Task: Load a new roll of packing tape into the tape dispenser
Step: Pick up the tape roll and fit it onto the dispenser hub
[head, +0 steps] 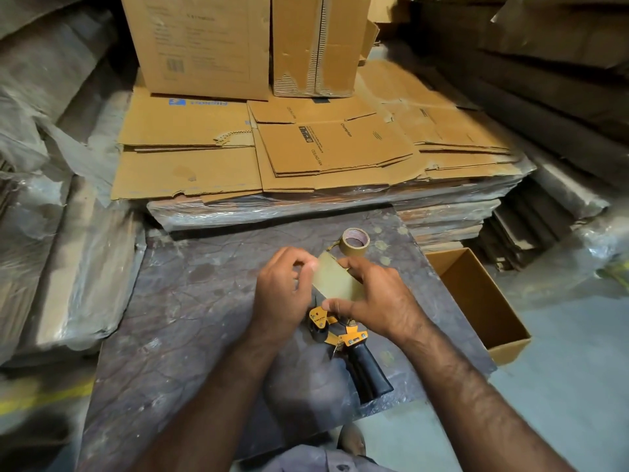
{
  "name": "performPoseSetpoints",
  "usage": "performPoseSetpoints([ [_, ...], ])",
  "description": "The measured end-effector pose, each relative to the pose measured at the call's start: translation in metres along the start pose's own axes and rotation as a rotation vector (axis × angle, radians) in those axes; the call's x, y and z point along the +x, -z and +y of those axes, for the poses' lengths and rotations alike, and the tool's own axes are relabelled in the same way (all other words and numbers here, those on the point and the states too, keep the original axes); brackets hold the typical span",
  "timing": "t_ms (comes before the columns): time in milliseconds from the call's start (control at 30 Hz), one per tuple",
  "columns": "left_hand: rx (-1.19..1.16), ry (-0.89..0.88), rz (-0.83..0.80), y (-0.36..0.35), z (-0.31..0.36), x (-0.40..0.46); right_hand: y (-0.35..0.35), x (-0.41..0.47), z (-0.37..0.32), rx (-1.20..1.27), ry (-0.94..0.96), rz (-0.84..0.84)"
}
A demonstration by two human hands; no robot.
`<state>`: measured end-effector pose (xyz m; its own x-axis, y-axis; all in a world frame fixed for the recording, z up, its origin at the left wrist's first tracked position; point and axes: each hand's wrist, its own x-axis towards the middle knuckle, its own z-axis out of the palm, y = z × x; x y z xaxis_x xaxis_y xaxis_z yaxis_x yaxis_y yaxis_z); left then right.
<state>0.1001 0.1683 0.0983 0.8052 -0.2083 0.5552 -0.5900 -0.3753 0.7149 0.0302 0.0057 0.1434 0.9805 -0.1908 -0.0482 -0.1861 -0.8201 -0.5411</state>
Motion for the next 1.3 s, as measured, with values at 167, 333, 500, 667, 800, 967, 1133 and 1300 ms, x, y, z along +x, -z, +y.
performPoseSetpoints([
  [167,-0.381,0.484,-0.058,0.004,-0.014,-0.008,0.0,-0.008,0.011,0.123,0.152,0.057],
  [333,-0.598,0.563,-0.083,0.015,-0.017,-0.013,-0.006,-0.014,0.011,0.605,-0.06,-0.026],
  [500,-0.829,0.652,-0.135,0.021,-0.023,-0.029,-0.01,-0.017,0.013,0.515,0.013,-0.056],
  [667,-0.85,0.709,-0.242,0.014,-0.031,-0.045,-0.01,-0.021,0.026,0.396,0.031,-0.074],
  [800,-0.861,0.75,-0.339,0.007,-0.031,-0.044,-0.005,-0.021,0.04,0.353,-0.061,-0.073],
  [967,-0.643,0.563,-0.489,-0.017,-0.024,-0.032,0.005,-0.018,0.06,0.348,-0.063,-0.143],
  [1133,-0.609,0.487,-0.498,-0.039,-0.024,-0.016,0.021,-0.006,0.088,0.34,-0.048,-0.152],
  [1300,-0.536,0.485,-0.558,-0.067,-0.023,-0.013,0.022,0.014,0.106,0.145,0.008,-0.162],
])
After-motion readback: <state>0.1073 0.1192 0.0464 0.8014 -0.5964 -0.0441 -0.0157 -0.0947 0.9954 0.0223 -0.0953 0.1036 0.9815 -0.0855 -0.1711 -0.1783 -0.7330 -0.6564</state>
